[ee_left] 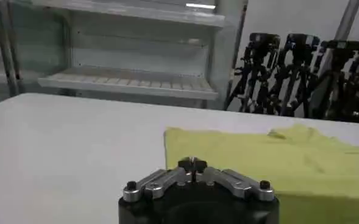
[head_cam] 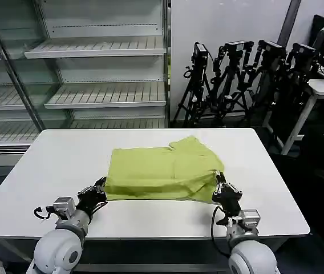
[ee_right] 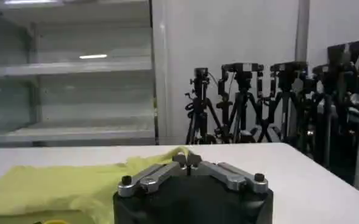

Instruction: Fold and organize the clothes.

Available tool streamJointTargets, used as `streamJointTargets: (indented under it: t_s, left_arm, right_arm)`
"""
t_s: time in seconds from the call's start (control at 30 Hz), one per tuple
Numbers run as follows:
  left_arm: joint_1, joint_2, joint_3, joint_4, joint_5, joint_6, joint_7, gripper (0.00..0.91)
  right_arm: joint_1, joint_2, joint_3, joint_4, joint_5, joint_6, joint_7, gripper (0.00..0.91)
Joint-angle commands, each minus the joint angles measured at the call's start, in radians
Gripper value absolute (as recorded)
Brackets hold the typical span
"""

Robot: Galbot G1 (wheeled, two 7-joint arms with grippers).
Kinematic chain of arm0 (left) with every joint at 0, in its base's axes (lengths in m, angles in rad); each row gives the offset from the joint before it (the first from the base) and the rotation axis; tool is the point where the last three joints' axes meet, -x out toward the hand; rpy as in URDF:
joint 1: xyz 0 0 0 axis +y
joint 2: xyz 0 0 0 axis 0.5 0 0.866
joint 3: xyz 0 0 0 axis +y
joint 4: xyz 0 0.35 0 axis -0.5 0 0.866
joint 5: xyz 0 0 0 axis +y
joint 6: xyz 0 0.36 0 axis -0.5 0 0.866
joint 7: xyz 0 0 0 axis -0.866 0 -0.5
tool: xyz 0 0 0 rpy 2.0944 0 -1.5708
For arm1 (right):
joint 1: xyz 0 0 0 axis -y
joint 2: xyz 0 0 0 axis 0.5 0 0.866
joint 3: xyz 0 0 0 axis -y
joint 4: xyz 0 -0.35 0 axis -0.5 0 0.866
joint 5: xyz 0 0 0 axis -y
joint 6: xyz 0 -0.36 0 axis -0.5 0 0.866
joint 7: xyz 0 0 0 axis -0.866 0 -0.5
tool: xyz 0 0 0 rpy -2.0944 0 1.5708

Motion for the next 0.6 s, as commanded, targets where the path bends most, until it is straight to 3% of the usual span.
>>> streamJointTargets:
  t_s: [0.03,0.13,0.17,0.2,0.23,0.6]
  left_arm:
    - [-0.020,-0.008,0.029,0.047,0.074,0.003,0.021,0.020]
    - [-0.022,-0.014,0.027,0.051,0.075,0.003,0.020,0.020]
    - [-0.022,-0.014,0.026,0.054,0.075,0.003,0.018,0.091]
    - [-0.023,-0.016,0.026,0.056,0.076,0.003,0.015,0.635]
    - [-0.026,-0.019,0.024,0.062,0.076,0.002,0.008,0.907]
    - [0.064,-0.028,-0.029,-0.027,0.065,-0.010,0.003,0.907]
  right_arm:
    - [0.085,-0.012,-0.026,-0.126,-0.021,-0.019,-0.007,0.000]
    - [0.081,-0.002,-0.031,-0.142,-0.035,-0.024,-0.007,0.000]
    - [0.080,0.001,-0.033,-0.143,-0.038,-0.028,-0.005,0.121]
    - [0.080,0.001,-0.033,-0.143,-0.038,-0.028,-0.005,0.343]
    - [0.073,0.014,-0.034,-0.146,-0.048,-0.039,-0.001,0.907]
    - [-0.048,0.032,0.031,-0.020,-0.077,-0.011,-0.003,0.907]
